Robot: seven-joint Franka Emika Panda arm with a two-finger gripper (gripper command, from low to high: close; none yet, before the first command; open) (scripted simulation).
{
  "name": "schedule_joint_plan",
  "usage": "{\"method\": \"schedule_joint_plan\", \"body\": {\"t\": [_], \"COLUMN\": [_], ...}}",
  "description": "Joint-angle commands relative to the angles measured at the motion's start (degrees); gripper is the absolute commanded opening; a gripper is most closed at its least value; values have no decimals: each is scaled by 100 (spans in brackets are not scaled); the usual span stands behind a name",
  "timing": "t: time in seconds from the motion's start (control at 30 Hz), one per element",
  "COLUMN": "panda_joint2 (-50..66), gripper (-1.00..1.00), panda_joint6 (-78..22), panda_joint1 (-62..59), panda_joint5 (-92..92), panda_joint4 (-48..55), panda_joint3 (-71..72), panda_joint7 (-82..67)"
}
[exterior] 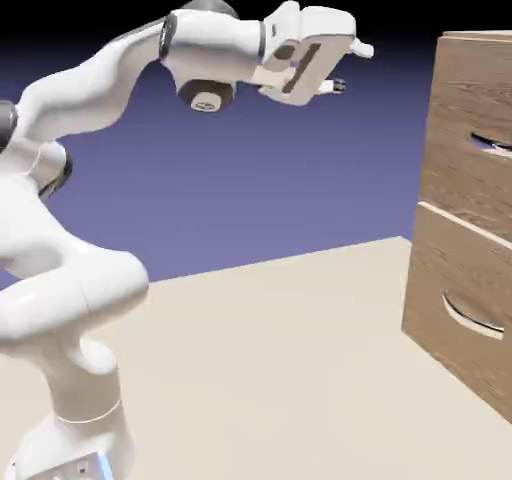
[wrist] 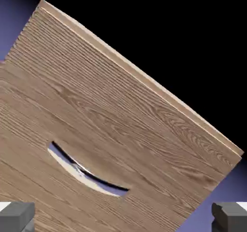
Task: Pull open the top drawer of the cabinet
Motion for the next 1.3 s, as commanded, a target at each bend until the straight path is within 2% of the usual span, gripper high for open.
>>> {"method": "schedule_joint_plan", "body": {"t": [0.0, 0.73, 0.8, 1.0, 1.03, 1.27], "panda_joint2": [-94, -2166, -2198, -2115, -2115, -2215], "gripper": [0, 0, 0, 0, -100, -100], "panda_joint6": [-86, -1973, -2002, -1523, -1523, -2074], "panda_joint1": [-185, -4244, -4307, -4916, -4916, -4218], "panda_joint5": [250, 5731, 5816, 5937, 5937, 5794], "panda_joint4": [64, 1467, 1489, 2574, 2574, 1329], "panda_joint3": [107, 2450, 2487, 2604, 2604, 2463], "panda_joint7": [-242, -5568, -5650, -5513, -5513, -5665]}}
